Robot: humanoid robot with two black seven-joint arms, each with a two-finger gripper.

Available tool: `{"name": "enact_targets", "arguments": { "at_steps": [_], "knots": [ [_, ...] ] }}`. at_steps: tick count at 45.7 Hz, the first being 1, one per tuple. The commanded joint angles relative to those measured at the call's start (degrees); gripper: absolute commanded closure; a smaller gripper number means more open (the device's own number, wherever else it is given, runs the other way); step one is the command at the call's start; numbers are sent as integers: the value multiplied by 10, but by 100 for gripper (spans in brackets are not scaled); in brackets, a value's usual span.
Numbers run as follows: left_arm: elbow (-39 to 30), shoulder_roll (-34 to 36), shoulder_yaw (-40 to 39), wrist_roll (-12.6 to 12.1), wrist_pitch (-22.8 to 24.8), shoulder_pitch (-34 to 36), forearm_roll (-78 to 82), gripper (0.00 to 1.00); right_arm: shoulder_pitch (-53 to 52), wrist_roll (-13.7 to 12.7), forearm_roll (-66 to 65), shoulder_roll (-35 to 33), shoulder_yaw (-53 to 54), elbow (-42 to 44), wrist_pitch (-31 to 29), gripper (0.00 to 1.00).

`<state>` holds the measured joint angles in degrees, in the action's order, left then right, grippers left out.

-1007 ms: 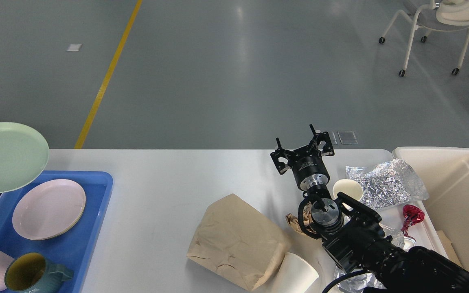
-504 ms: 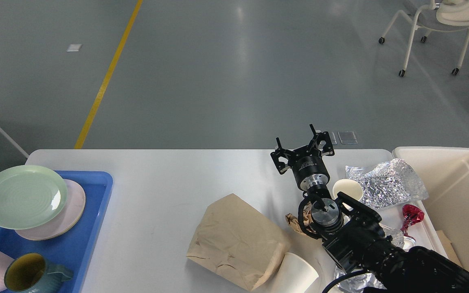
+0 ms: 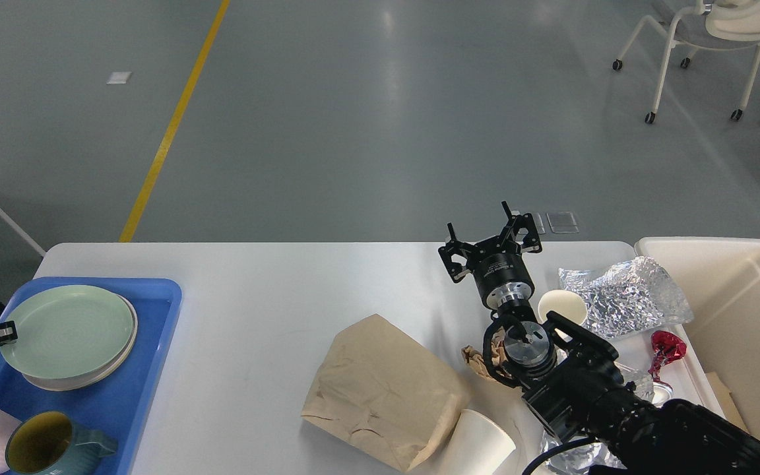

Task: Tidy desktop
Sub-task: 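Lift the green plate and lay it onto the pink plate in the tray, then release the plate and raise the left gripper above the tray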

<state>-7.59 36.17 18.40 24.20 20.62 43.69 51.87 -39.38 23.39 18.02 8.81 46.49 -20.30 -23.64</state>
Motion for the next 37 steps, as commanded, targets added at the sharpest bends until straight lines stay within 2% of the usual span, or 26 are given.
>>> {"name": "enact_targets", "arguments": {
  "at_steps": [1, 3, 8, 11, 16, 24, 27, 30, 33, 37],
  "knots": [
    [-1, 0, 1, 2, -7, -3, 0, 58, 0, 0, 0, 0, 0, 0, 0, 0],
    [-1, 0, 1, 6, -13, -4, 2, 45, 0, 0, 0, 1, 0, 0, 0, 0],
    [-1, 6, 1, 13, -29, -2, 1, 31, 0, 0, 0, 0, 0, 0, 0, 0],
    [0, 8, 1, 33, -29, 6, 0, 23, 0, 0, 0, 0, 0, 0, 0, 0],
    [0, 43, 1, 82, -28, 36, -2, 16, 0, 0, 0, 0, 0, 0, 0, 0],
    [-1, 104, -6, 131, -16, 143, -69, 9, 0, 0, 0, 0, 0, 0, 0, 0],
    [-1, 114, -6, 147, 10, 179, -122, 8, 0, 0, 0, 0, 0, 0, 0, 0],
    [-1, 121, -9, 157, 63, 218, -185, 8, 0, 0, 0, 0, 0, 0, 0, 0],
    [-1, 123, -13, 153, 131, 253, -264, 8, 0, 0, 0, 0, 0, 0, 0, 0],
    [-1, 122, -47, 150, 209, 261, -376, 7, 0, 0, 0, 0, 0, 0, 0, 0]
  ]
}}
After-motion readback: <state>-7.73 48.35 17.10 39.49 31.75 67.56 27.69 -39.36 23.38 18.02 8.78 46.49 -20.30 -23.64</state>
